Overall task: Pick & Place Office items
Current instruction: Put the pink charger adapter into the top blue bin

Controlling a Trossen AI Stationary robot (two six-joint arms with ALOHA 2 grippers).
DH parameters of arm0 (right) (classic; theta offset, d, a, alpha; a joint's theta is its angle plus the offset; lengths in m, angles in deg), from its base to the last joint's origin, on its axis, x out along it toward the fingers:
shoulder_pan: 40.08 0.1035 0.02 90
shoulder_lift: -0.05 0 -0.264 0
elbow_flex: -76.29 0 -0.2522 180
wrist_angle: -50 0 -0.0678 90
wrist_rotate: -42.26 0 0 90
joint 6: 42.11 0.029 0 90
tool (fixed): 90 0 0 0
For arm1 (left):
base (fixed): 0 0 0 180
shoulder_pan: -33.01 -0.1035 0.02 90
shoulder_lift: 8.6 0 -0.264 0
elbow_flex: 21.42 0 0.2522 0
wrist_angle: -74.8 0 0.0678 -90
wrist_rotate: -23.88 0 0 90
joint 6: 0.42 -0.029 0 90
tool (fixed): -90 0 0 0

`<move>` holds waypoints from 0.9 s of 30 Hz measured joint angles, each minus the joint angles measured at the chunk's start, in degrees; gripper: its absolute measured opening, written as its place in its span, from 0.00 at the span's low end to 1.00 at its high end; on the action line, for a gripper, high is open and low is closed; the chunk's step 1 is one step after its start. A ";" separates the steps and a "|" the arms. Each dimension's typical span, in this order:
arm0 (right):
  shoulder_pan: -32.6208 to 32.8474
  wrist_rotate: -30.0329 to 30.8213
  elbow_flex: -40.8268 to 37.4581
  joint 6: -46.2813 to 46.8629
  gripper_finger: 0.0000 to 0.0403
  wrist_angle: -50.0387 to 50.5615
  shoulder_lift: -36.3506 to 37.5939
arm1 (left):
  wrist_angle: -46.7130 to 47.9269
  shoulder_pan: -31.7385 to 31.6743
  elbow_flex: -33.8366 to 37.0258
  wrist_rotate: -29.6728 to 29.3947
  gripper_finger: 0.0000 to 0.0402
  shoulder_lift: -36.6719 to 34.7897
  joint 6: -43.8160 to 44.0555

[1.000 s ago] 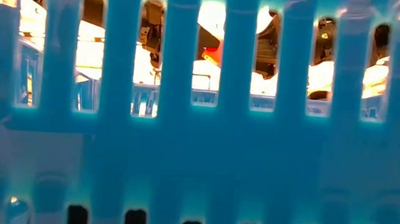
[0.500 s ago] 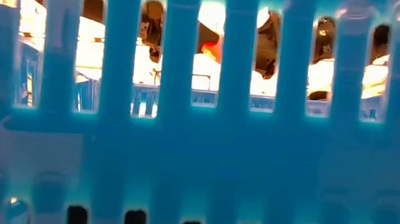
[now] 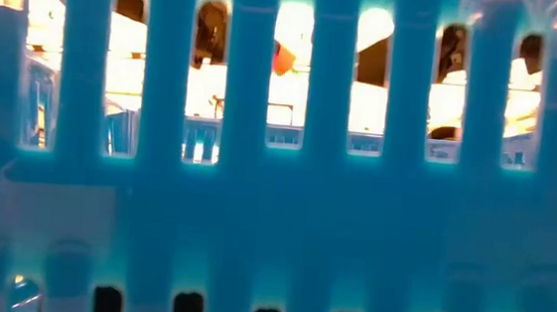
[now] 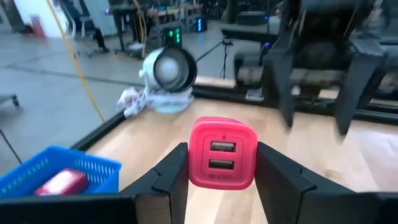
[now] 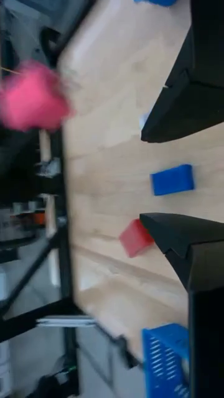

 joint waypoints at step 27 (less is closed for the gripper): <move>-0.10 4.95 -15.94 1.09 0.43 -25.27 8.26 | -19.99 -23.41 -9.83 14.38 0.36 26.18 7.74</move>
